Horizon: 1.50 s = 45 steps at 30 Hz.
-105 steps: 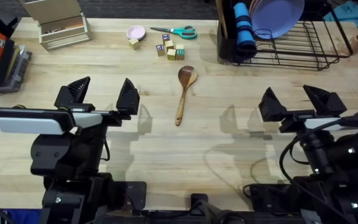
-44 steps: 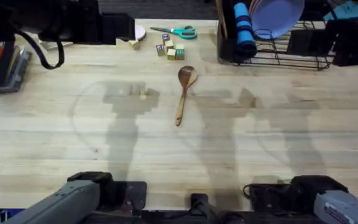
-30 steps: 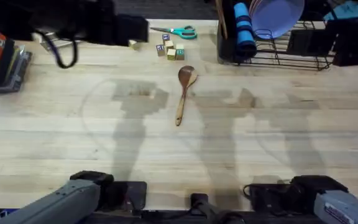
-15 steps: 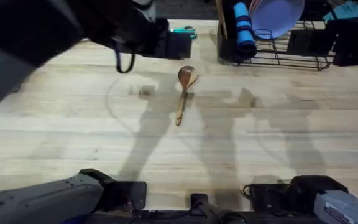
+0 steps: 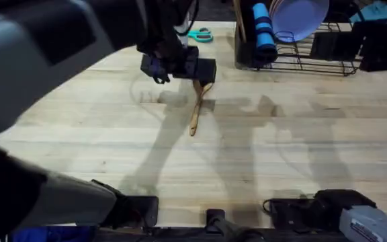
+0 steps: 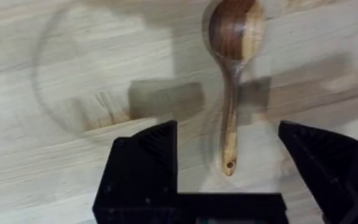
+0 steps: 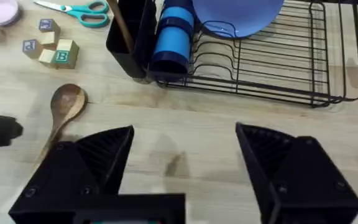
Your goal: Pick up the spoon on the table one by one and put them onto the rack
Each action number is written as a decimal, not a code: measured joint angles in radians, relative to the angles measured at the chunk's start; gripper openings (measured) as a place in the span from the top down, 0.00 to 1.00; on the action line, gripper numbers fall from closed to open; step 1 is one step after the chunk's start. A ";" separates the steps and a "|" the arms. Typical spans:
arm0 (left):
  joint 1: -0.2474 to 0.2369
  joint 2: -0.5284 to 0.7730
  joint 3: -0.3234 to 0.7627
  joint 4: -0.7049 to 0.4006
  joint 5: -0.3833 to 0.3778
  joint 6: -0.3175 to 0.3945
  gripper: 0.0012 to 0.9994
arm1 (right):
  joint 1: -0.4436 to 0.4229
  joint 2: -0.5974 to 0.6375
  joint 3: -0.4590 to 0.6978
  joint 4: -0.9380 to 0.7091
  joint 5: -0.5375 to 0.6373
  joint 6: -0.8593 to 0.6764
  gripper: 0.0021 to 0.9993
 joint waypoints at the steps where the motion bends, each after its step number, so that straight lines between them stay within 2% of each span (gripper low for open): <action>1: -0.001 0.020 0.000 0.000 0.000 0.000 0.01 | 0.000 0.000 0.000 0.000 0.000 0.000 0.01; 7: -0.039 0.127 0.000 0.004 0.003 0.000 0.01 | 0.000 0.000 0.000 0.000 0.000 0.000 0.01; 13: -0.087 0.199 0.000 0.060 0.007 0.000 0.01 | 0.000 0.000 0.000 0.000 0.000 0.000 0.01; 23: -0.088 0.271 0.003 0.150 0.002 -0.001 0.01 | 0.000 0.000 0.000 0.000 0.000 0.000 0.01; 30: -0.088 0.308 0.030 0.127 -0.010 0.000 0.01 | 0.000 0.000 0.000 0.000 0.000 0.000 0.01; 32: -0.088 0.311 0.035 0.122 -0.018 -0.001 0.08 | 0.000 0.000 0.000 0.000 0.000 0.000 0.01; 35: -0.084 0.315 0.035 0.118 -0.041 -0.002 0.27 | 0.000 0.000 0.000 0.000 0.000 0.000 0.01; 37: -0.079 0.316 0.035 0.115 -0.058 -0.002 0.46 | 0.000 0.000 0.000 0.000 0.000 0.000 0.01; 39: -0.073 0.317 0.035 0.114 -0.076 -0.002 0.71 | 0.000 0.000 0.000 0.000 0.000 0.000 0.01; 41: -0.071 0.317 0.035 0.118 -0.076 -0.004 0.86 | 0.000 0.000 0.000 0.000 0.000 0.000 0.01; 43: -0.073 0.316 0.035 0.120 -0.076 -0.003 0.94 | 0.000 0.000 0.000 0.000 0.000 0.000 0.01; 45: -0.074 0.317 0.035 0.121 -0.077 -0.004 0.95 | 0.000 0.000 0.000 0.000 0.000 0.000 0.01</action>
